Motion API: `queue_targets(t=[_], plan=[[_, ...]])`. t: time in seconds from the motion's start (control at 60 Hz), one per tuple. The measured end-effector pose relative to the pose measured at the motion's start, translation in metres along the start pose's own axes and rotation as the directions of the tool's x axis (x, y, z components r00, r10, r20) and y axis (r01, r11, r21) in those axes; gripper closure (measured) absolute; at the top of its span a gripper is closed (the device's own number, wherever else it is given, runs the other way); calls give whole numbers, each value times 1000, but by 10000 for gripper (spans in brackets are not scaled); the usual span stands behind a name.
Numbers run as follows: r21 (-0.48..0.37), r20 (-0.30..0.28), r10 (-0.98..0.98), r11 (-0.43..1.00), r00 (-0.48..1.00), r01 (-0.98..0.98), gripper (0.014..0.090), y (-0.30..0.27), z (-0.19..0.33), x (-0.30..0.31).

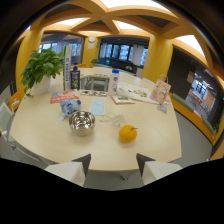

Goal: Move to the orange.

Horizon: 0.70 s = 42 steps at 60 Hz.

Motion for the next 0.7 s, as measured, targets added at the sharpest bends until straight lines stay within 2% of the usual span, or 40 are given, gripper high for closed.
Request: queue_targets(t=[0.25, 0.333, 0.35, 0.367, 0.433, 0.7], plan=[[16, 20, 5, 1000, 1000, -5, 185, -9, 87, 65], [14, 46, 6, 1000, 999, -6, 184, -15, 115, 72], [11, 51, 6, 1000, 999, -7, 216, -15, 120, 73], [9, 57, 6, 1000, 998, -7, 185, -15, 124, 73], [-2, 80, 10, 1000, 997, -9, 184, -14, 141, 72], [-32, 128, 32, 999, 991, -28, 183, -13, 160, 68]])
